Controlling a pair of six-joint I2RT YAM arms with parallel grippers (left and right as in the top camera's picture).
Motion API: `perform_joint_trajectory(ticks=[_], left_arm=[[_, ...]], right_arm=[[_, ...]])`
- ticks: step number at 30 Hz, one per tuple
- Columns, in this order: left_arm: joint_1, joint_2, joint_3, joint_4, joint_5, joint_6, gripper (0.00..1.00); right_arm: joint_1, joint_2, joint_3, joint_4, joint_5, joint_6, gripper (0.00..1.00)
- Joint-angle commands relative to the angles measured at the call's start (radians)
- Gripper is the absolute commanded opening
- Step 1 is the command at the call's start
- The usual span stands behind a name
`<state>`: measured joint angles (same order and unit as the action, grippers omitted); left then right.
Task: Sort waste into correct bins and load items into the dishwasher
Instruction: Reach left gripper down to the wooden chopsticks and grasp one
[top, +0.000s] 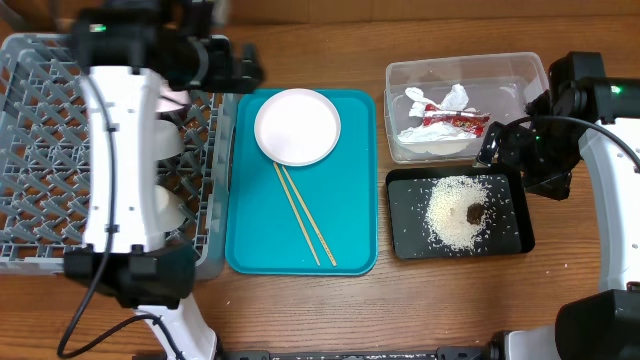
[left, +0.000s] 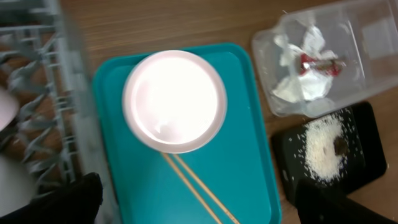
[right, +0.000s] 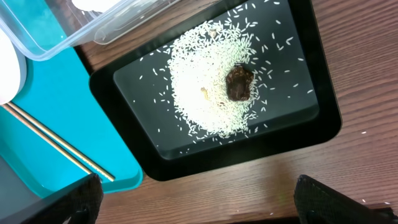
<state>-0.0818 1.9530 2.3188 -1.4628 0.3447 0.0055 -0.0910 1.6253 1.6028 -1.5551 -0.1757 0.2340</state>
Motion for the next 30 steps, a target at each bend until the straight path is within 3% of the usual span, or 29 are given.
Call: perform_joint_trajectory(ticks=[1, 6, 10, 16, 20, 26, 30], left_arm=[[-0.106, 0.048, 0.014, 0.020, -0.082, -0.008, 0.98], [-0.239, 0.117, 0.014, 0.015, -0.298, -0.009, 0.99], [-0.304, 0.182, 0.014, -0.017, -0.373, -0.015, 0.98], [-0.324, 0.254, 0.013, -0.219, -0.339, -0.350, 0.96], [-0.324, 0.239, 0.008, -0.227, -0.243, -0.396, 0.96], [-0.325, 0.130, -0.007, -0.227, -0.256, -0.440, 1.00], [-0.324, 0.014, -0.114, -0.227, -0.320, -0.474, 1.00]], right_arm=[[-0.001, -0.025, 0.027, 0.008, -0.001, -0.003, 1.00], [-0.001, -0.026, 0.027, 0.008, -0.001, -0.003, 1.00], [-0.001, -0.025, 0.027, 0.008, 0.000, -0.003, 1.00], [-0.001, -0.025, 0.027, 0.005, 0.000, -0.003, 1.00], [-0.001, -0.026, 0.027, 0.004, 0.000, -0.003, 1.00], [-0.001, -0.026, 0.027, -0.001, 0.000, -0.006, 1.00], [-0.001, -0.026, 0.027, -0.004, 0.000, -0.006, 1.00]])
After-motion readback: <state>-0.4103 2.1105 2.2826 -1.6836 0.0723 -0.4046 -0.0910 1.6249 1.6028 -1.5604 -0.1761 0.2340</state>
